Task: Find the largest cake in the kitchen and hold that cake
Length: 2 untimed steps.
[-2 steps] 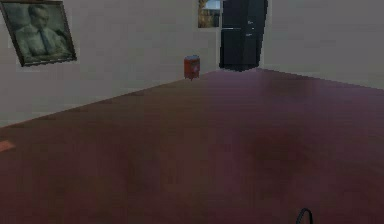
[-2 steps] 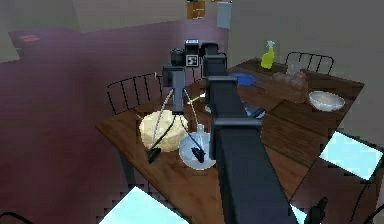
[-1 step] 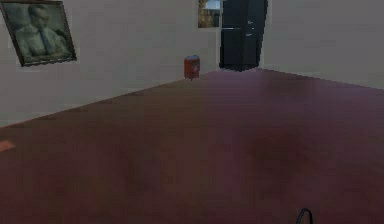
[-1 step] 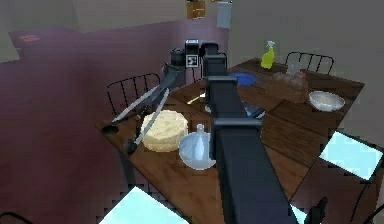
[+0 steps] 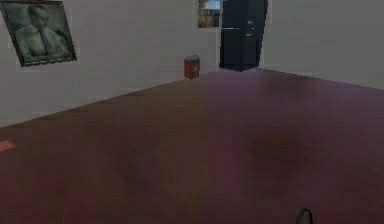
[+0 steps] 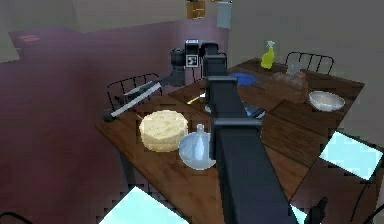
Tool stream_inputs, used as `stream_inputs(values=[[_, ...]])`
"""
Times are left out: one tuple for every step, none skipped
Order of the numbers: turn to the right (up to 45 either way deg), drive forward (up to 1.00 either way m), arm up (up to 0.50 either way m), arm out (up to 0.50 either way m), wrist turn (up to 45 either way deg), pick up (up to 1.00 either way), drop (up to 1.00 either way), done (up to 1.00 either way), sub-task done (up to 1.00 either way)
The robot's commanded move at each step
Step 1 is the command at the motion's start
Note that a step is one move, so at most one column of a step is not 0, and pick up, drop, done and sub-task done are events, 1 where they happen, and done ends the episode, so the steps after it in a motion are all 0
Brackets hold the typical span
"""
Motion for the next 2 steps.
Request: stream_inputs(values=[[0.0, 0.00, 0.00, 0.00, 45.0, 0.00, 0.00, 0.00, 0.00], [0.0, 0.00, 0.00, 0.00, 12.0, 0.00, 0.00, 0.00, 0.00]])
